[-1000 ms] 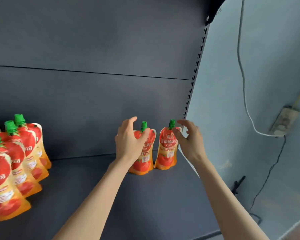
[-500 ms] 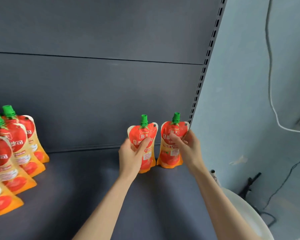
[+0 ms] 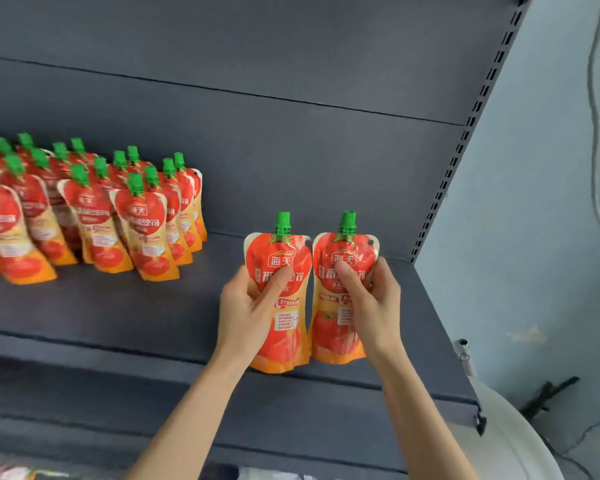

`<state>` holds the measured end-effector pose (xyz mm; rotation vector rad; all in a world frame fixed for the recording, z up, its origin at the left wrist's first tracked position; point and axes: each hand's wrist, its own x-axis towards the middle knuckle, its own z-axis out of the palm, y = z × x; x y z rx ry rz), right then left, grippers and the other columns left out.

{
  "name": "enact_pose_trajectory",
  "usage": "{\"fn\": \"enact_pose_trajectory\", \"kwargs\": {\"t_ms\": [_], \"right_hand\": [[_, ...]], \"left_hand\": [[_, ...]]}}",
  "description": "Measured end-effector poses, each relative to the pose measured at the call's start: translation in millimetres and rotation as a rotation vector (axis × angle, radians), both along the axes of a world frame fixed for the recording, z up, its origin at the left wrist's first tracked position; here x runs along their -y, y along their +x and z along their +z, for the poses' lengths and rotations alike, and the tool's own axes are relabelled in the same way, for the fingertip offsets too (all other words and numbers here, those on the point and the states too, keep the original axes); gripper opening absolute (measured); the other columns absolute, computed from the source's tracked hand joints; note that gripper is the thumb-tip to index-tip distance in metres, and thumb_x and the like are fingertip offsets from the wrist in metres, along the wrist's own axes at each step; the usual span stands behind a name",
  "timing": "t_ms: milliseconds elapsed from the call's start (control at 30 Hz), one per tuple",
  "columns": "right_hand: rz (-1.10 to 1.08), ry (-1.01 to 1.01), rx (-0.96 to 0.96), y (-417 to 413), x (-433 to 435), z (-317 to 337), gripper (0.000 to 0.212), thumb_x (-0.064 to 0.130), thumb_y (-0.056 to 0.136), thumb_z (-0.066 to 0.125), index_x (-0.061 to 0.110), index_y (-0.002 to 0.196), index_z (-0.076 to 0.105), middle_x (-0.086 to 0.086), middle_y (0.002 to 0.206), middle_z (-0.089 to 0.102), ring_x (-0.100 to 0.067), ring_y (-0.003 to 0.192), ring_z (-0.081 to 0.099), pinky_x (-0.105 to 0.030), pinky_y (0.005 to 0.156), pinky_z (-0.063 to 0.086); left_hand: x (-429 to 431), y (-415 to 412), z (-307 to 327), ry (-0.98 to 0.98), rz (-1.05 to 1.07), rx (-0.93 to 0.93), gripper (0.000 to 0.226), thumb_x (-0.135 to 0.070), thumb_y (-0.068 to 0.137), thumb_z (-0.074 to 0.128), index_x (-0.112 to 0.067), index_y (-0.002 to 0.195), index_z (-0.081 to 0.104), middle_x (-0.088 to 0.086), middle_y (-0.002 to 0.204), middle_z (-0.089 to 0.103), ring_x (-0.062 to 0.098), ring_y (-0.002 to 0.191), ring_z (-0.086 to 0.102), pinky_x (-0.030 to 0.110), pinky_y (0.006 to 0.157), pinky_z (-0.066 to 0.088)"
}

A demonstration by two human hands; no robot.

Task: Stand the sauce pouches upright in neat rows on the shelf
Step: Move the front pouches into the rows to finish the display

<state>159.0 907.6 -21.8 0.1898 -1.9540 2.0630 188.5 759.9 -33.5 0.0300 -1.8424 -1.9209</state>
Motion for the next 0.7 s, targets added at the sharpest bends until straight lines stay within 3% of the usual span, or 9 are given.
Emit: {"fn": "enact_pose_trajectory", "kwargs": {"t_ms": [100,267,400,700], "right_hand": [[0.051,-0.002,0.032,28,32,-2,0.019,0.021,0.084,0.068,0.007,0.092,0.059,-0.018,0.091,0.068,-0.026,0.080,0.068,-0.042,0.073,0.056],[0.128,0.015,0.028,62,96,5,0.018,0.023,0.084,0.067,0.009,0.093,0.060,-0.011,0.090,0.070,-0.024,0.084,0.069,-0.039,0.074,0.058],[0.183,0.025,0.006,85,156,3,0.012,0.023,0.085,0.067,0.014,0.091,0.061,-0.004,0.088,0.071,-0.017,0.082,0.070,-0.033,0.073,0.058],[0.086,0.006,0.008,113,291,-10,0.015,0.027,0.086,0.064,0.019,0.097,0.059,0.004,0.094,0.070,-0.010,0.086,0.069,-0.024,0.071,0.056]], "left_hand": [[35,40,4,0.018,0.084,-0.003,0.017,-0.039,0.075,0.064,-0.026,0.086,0.064,-0.017,0.077,0.071,0.000,0.077,0.067,0.014,0.063,0.052],[95,89,10,0.088,0.102,-0.008,0.012,-0.031,0.082,0.064,-0.031,0.094,0.063,-0.023,0.085,0.071,-0.004,0.085,0.066,0.007,0.063,0.049],[152,112,12,0.100,0.091,0.001,0.016,-0.030,0.084,0.063,-0.030,0.100,0.062,-0.019,0.089,0.071,-0.002,0.088,0.066,0.010,0.063,0.051],[292,132,2,0.000,-0.026,0.076,0.029,-0.031,0.087,0.061,-0.027,0.115,0.054,-0.015,0.104,0.065,-0.008,0.088,0.063,0.006,0.061,0.049]]}}
